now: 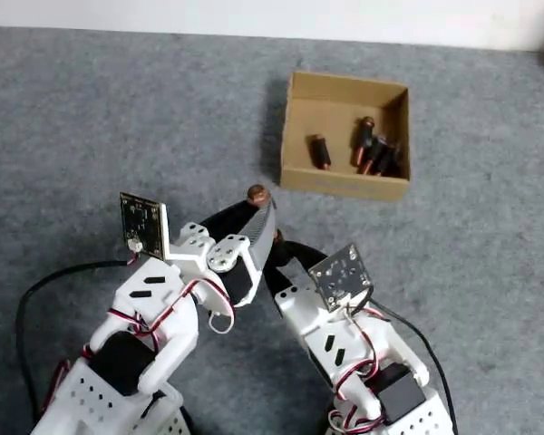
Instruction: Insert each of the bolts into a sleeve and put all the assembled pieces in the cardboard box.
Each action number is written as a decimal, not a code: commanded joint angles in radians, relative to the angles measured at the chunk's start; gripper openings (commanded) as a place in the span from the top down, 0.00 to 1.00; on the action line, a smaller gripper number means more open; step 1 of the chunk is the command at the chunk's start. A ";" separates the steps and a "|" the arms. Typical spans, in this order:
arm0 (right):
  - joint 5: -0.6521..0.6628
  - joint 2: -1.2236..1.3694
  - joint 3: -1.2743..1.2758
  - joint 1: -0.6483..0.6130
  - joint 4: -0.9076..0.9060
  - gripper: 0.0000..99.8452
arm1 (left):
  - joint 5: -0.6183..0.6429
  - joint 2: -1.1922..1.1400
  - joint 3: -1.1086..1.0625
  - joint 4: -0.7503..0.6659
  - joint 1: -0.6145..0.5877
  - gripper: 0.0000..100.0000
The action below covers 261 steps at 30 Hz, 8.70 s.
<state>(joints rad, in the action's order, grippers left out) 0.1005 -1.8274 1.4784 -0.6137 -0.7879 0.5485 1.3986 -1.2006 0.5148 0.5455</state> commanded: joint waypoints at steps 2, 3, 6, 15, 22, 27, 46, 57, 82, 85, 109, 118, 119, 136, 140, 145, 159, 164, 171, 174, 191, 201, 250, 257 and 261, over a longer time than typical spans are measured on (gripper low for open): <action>0.014 -0.012 -0.018 0.058 0.028 0.99 | 0.003 0.010 0.013 -0.003 0.038 0.99; 0.012 -0.012 -0.027 0.068 0.036 0.99 | 0.003 0.010 0.013 0.011 0.039 0.99; 0.012 -0.012 -0.038 0.074 0.044 0.99 | -0.002 0.010 0.013 0.048 0.096 0.99; 0.012 -0.012 -0.036 0.076 0.044 0.99 | -0.003 0.012 0.013 0.078 0.150 0.87; 0.015 -0.012 -0.036 0.077 0.044 0.99 | -0.003 0.012 -0.008 0.078 0.154 0.71; 0.017 -0.012 -0.035 0.076 0.045 0.99 | -0.002 0.013 -0.005 0.077 0.148 0.76; 0.018 -0.012 -0.035 0.079 0.045 0.99 | 0.123 0.016 0.012 0.048 -0.051 0.77; 0.018 -0.012 -0.038 0.119 0.047 0.99 | 0.210 0.018 0.012 0.041 -0.182 0.77; 0.083 1.415 -1.207 0.427 0.008 0.99 | 0.238 0.012 -0.232 -0.351 -0.433 0.93; 0.083 1.753 -1.564 0.470 -0.127 0.99 | 0.238 0.012 -0.234 -0.351 -0.432 0.93; 0.083 3.258 -3.264 0.549 -0.917 0.99 | 0.238 0.012 -0.237 -0.351 -0.398 0.93; 0.081 3.129 -3.257 0.553 -0.944 0.71 | 0.238 0.012 -0.239 -0.351 -0.398 0.93; 0.081 3.112 -3.257 0.553 -0.947 0.68 | 0.238 0.012 -0.239 -0.351 -0.398 0.93; 0.006 2.531 -3.255 0.558 -0.980 0.66 | 0.081 0.012 -0.243 -0.351 -0.318 0.93; -0.057 2.316 -3.254 0.539 -0.980 0.66 | 0.021 0.012 -0.254 -0.353 -0.282 0.93; -0.058 2.045 -3.201 0.513 -0.980 0.66 | -0.086 0.012 -0.249 -0.353 -0.265 0.93; -0.054 1.015 -2.175 0.479 -0.972 0.66 | -0.466 -0.038 -0.280 -0.328 -0.231 0.93; 0.060 0.679 -1.816 0.481 -0.970 0.66 | -0.500 0.203 -0.185 0.207 -0.300 0.93; 0.069 0.286 -1.368 0.479 -0.895 0.66 | -0.500 0.386 -0.010 0.896 -0.320 0.93; 0.069 0.133 -1.145 0.478 -0.831 0.66 | -0.508 0.378 -0.031 0.911 -0.380 0.93; 0.069 -0.008 -0.372 0.487 -0.684 0.66 | -0.644 0.438 -0.498 0.750 -0.541 0.99; 0.069 -0.008 0.185 0.671 -0.226 0.66 | -0.644 0.438 -0.495 0.824 -0.544 0.99; 0.068 -0.005 0.314 0.934 -0.458 0.66 | -0.643 0.438 -0.495 0.824 -0.541 0.99; 0.068 -0.005 0.314 0.934 -0.458 0.66 | -0.643 0.438 -0.495 0.824 -0.541 0.99; 0.068 -0.005 0.314 0.934 -0.458 0.66 | -0.643 0.438 -0.495 0.824 -0.541 0.99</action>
<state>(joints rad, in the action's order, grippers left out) 0.1588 -1.8259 1.6686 0.3099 -1.2421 -0.0944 1.8251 -1.6732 1.3341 0.0084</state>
